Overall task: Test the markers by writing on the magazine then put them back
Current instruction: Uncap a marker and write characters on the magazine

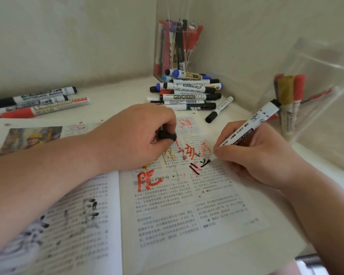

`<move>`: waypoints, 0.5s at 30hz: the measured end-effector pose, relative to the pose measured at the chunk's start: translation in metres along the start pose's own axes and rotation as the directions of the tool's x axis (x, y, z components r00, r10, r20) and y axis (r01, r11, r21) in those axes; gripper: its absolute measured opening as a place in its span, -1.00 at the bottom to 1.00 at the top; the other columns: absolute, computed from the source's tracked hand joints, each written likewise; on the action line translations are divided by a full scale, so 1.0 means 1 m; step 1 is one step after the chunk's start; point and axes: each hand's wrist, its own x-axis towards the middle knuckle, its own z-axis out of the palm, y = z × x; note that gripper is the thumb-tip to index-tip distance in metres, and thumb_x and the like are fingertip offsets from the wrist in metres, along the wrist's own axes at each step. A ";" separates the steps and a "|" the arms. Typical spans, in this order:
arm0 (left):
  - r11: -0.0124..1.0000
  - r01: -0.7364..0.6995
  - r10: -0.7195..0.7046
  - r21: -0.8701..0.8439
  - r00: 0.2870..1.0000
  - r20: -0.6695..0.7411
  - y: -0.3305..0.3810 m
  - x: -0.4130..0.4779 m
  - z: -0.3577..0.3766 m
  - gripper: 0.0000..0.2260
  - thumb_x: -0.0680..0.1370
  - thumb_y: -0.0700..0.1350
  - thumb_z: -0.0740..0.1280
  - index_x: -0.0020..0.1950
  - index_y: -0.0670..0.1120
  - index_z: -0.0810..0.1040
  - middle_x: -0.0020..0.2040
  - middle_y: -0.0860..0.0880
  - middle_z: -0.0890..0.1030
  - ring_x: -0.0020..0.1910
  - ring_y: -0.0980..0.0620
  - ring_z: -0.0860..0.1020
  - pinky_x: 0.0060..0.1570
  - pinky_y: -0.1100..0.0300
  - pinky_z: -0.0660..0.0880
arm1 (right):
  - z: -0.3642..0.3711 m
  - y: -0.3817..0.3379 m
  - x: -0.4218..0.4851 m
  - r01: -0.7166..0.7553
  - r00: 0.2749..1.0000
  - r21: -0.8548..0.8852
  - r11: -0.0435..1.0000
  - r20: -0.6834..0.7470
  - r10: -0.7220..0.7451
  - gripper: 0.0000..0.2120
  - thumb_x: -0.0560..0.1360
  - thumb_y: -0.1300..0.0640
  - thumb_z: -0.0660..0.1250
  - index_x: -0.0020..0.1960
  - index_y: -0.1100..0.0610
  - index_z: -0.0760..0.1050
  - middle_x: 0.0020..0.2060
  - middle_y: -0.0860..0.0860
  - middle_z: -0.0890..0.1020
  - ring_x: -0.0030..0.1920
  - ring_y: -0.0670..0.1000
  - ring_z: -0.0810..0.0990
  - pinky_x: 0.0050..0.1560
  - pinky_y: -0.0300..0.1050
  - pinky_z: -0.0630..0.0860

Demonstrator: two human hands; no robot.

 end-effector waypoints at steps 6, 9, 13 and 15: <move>1.000 0.012 -0.012 -0.013 1.000 0.008 0.000 0.000 -0.001 -0.89 0.58 0.02 0.34 0.08 0.09 0.50 -0.07 0.19 0.54 -0.08 0.14 0.48 -0.05 0.15 0.45 | 0.003 -0.002 -0.003 0.015 0.994 0.053 0.998 0.106 -0.021 -0.88 0.46 0.44 0.42 -0.23 0.31 0.57 -0.53 -0.04 0.57 -0.54 -0.17 0.51 -0.51 -0.38 0.37; 1.000 -0.015 0.015 -0.012 1.000 -0.021 -0.002 0.002 0.001 -0.75 0.66 0.03 0.19 0.29 0.06 0.54 0.03 0.24 0.48 0.05 0.21 0.43 0.07 0.29 0.33 | 0.000 -0.001 -0.003 0.016 0.991 0.051 0.999 0.131 -0.023 -0.86 0.45 0.44 0.46 -0.24 0.31 0.58 -0.52 -0.02 0.57 -0.53 -0.16 0.51 -0.50 -0.38 0.37; 0.999 -0.034 0.033 -0.026 0.999 -0.017 -0.004 0.003 0.001 -0.75 0.68 0.00 0.17 0.27 0.02 0.56 0.06 0.18 0.50 0.08 0.16 0.44 0.14 0.25 0.36 | 0.000 -0.001 -0.002 0.025 0.991 0.077 0.997 0.133 -0.035 -0.87 0.42 0.44 0.48 -0.25 0.33 0.57 -0.54 -0.03 0.56 -0.54 -0.17 0.49 -0.50 -0.40 0.36; 0.998 -0.048 0.048 -0.029 0.999 -0.011 -0.003 0.002 -0.001 -0.80 0.65 0.00 0.23 0.22 0.03 0.55 0.02 0.21 0.49 0.00 0.25 0.44 0.09 0.33 0.34 | 0.001 0.001 -0.001 0.038 0.995 0.060 0.997 0.094 -0.043 -0.87 0.44 0.42 0.47 -0.24 0.29 0.58 -0.52 -0.04 0.56 -0.52 -0.17 0.50 -0.48 -0.39 0.37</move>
